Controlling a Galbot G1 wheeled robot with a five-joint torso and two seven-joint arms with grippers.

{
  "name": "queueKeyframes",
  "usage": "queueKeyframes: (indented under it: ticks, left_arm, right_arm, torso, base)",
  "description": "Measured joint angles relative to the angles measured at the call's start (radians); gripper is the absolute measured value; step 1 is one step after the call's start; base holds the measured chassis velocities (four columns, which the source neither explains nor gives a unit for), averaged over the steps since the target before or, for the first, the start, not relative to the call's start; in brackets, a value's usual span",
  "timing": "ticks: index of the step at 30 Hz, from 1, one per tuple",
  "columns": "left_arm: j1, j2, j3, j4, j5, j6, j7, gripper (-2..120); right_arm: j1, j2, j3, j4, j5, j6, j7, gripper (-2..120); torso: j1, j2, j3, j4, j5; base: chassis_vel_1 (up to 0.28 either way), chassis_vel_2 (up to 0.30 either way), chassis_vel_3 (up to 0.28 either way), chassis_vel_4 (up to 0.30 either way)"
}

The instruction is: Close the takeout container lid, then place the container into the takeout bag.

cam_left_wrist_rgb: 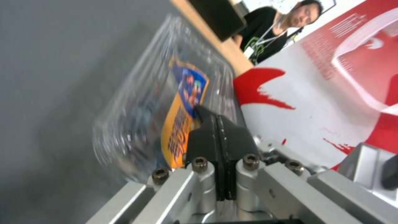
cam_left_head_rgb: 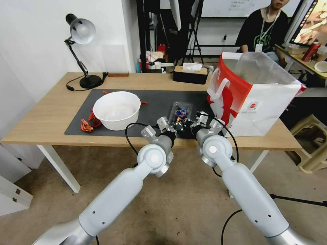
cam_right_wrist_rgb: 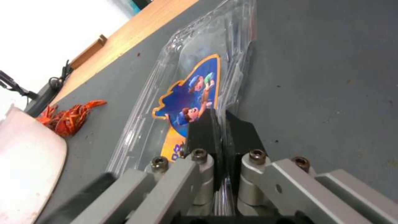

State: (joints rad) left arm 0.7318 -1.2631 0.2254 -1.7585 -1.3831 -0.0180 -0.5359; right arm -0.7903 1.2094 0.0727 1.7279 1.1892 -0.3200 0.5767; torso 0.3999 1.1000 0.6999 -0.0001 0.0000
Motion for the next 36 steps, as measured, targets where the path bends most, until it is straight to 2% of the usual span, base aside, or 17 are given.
queueKeyframes:
  ticks: [3,6,7,8,9,10,12,14,15,18,19,21,23,25,31,32,36]
  left_arm:
    - [0.015,0.02,-0.001,-0.017,0.052,-0.003,0.013,0]
    - [0.054,0.062,-0.02,-0.049,0.177,-0.01,0.043,0]
    - [0.054,0.062,-0.02,-0.049,0.177,-0.01,0.043,0]
    - [0.077,0.079,-0.033,-0.065,0.266,-0.013,0.06,5]
    - [0.094,0.087,-0.044,-0.076,0.317,-0.014,0.073,9]
    - [0.094,0.087,-0.044,-0.076,0.317,-0.014,0.073,9]
    - [0.145,0.108,-0.08,-0.112,0.456,-0.006,0.099,20]
    - [0.181,0.124,-0.108,-0.129,0.545,-0.004,0.123,28]
    - [0.181,0.124,-0.108,-0.129,0.545,-0.004,0.123,28]
    - [0.242,0.158,-0.156,-0.154,0.673,-0.004,0.161,41]
    - [0.242,0.158,-0.156,-0.154,0.673,-0.004,0.161,41]
    - [0.303,0.182,-0.207,-0.181,0.751,-0.002,0.176,55]
    - [0.316,0.187,-0.217,-0.186,0.766,-0.001,0.178,57]
    - [0.379,0.208,-0.272,-0.214,0.821,-0.001,0.183,69]
    - [0.462,0.229,-0.342,-0.26,0.853,-0.001,0.178,85]
    - [0.5,0.234,-0.363,-0.273,0.873,-0.002,0.173,93]
    - [0.57,0.229,-0.409,-0.289,0.913,-0.026,0.17,99]
  right_arm:
    - [-0.002,0.001,0.0,0.002,-0.004,0.0,-0.001,0]
    - [-0.004,0.001,0.0,0.006,-0.008,0.0,-0.001,0]
    - [-0.004,0.001,0.0,0.006,-0.008,0.0,-0.001,0]
    - [-0.004,0.001,0.0,0.008,-0.009,0.0,-0.001,0]
    - [-0.005,0.001,0.0,0.009,-0.01,0.0,-0.001,0]
    - [-0.005,0.001,0.0,0.009,-0.01,0.0,-0.001,0]
    - [-0.005,0.002,0.0,0.01,-0.014,0.0,-0.002,0]
    - [-0.005,0.002,0.0,0.011,-0.017,0.0,-0.003,0]
    - [-0.005,0.002,0.0,0.011,-0.017,0.0,-0.003,0]
    - [-0.005,0.003,-0.001,0.012,-0.02,0.001,-0.004,0]
    - [-0.005,0.003,-0.001,0.012,-0.02,0.001,-0.004,0]
    - [-0.004,0.004,-0.001,0.013,-0.023,0.002,-0.004,0]
    - [-0.004,0.005,-0.001,0.014,-0.023,0.002,-0.004,0]
    - [-0.003,0.004,-0.001,0.017,-0.024,0.002,-0.004,0]
    - [-0.002,0.004,0.0,0.021,-0.024,0.002,-0.005,0]
    - [-0.002,0.004,0.0,0.024,-0.025,0.003,-0.005,0]
    - [-0.002,0.004,0.002,0.028,-0.025,0.003,-0.005,0]
  torso:
    - [0.0,0.0,0.0,-0.0001,-0.0002]
    - [0.0,0.0,0.0,0.0,-0.0002]
    - [0.0,0.0,0.0,0.0,-0.0002]
    - [0.0,0.0,0.0,0.0001,-0.0001]
    - [0.0,0.0,0.0,0.0001,-0.0002]
    - [0.0,0.0,0.0,0.0001,-0.0002]
    - [0.0,0.0,0.0,0.0001,0.0]
    - [0.0,0.0,0.0,0.0,-0.0002]
    - [0.0,0.0,0.0,0.0,-0.0002]
    - [0.0,0.0,0.0,0.0,-0.0002]
    - [0.0,0.0,0.0,0.0,-0.0002]
    - [0.0,0.0,0.0,0.0,-0.0001]
    - [0.0,0.0,0.0,0.0,-0.0002]
    - [0.0,0.0,0.0,0.0002,-0.0001]
    - [0.0,0.0,0.0,0.0,0.0]
    - [0.0,0.0,0.0,0.0001,0.0]
    - [0.0,0.0,0.0,0.0001,-0.0002]
  base:
    - [0.0,0.0,0.0,0.0]
    - [0.0,0.0,0.0,0.0]
    - [0.0,0.0,0.0,0.0]
    - [0.0,0.0,0.0,0.0]
    - [0.0,0.0,0.0,0.0]
    - [0.0,0.0,0.0,0.0]
    - [0.0,0.0,0.0,0.0]
    - [0.0,0.0,0.0,0.0]
    - [0.0,0.0,0.0,0.0]
    - [0.0,0.0,0.0,0.0]
    - [0.0,0.0,0.0,0.0]
    - [0.0,0.0,0.0,0.0]
    - [0.0,0.0,0.0,0.0]
    - [0.0,0.0,0.0,0.0]
    - [0.0,0.0,0.0,0.0]
    - [0.0,0.0,0.0,0.0]
    - [0.0,0.0,0.0,0.0]
